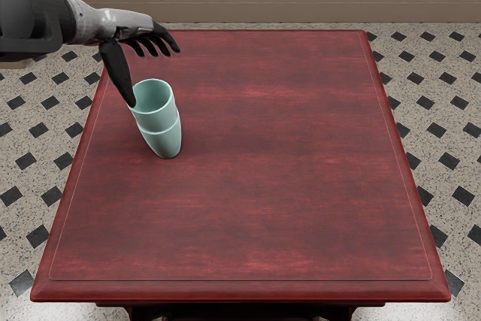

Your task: Pick up cup and place in cup with left hand

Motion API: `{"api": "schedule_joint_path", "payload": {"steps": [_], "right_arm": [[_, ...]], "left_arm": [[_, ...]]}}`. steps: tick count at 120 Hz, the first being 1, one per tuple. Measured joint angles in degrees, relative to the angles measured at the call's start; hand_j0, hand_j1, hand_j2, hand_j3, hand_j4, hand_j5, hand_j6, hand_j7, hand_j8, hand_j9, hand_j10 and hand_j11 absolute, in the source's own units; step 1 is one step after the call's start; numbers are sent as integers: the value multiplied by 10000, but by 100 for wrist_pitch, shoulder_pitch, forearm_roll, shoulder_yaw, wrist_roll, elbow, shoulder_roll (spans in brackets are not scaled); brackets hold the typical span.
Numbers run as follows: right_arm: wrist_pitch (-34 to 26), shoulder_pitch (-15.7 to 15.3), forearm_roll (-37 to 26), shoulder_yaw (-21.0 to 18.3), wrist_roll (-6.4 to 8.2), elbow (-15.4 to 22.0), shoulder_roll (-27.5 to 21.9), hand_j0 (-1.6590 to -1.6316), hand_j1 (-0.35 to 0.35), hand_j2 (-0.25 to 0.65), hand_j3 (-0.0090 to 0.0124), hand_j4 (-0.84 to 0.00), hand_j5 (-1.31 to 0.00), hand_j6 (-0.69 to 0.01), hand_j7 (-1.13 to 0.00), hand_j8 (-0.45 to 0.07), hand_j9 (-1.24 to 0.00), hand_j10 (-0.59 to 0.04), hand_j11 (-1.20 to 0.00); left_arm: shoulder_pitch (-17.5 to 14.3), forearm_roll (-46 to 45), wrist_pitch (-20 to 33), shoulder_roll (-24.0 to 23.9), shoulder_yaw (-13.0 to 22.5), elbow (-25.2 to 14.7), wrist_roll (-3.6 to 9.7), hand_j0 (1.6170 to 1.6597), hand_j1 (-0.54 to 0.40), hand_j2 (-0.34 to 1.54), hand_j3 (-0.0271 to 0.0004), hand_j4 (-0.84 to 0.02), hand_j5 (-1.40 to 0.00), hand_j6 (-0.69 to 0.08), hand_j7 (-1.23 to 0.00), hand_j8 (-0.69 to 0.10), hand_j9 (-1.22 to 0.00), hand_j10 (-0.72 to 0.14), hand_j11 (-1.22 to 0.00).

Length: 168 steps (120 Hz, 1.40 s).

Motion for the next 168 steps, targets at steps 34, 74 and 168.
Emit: {"api": "schedule_joint_path", "payload": {"steps": [34,74,168], "right_arm": [[4,0,5,0,-2,5,0,-16581,-3491,0,0,-3,0,-4,0,-3,0,-2,0],[6,5,7,1,-8,8,0,-16581,-3491,0,0,-3,0,-4,0,-3,0,-2,0],[15,32,21,8,-9,25,0,-16581,-3491,-1,0,-2,0,-3,0,-2,0,-2,0]], "left_arm": [[-40,-1030,-104,51,-84,-55,0,16580,1859,288,0,-1418,-1816,-1426,-1816,-1398,-1807,-1431,-1808],[206,-4207,-988,478,-315,-325,0,16580,2834,115,0,-578,-727,-583,-726,-575,-723,-576,-723],[1312,-5913,-1070,2501,-315,-681,0,16581,3225,33,0,-218,-285,-218,-285,-220,-284,-221,-284]]}}
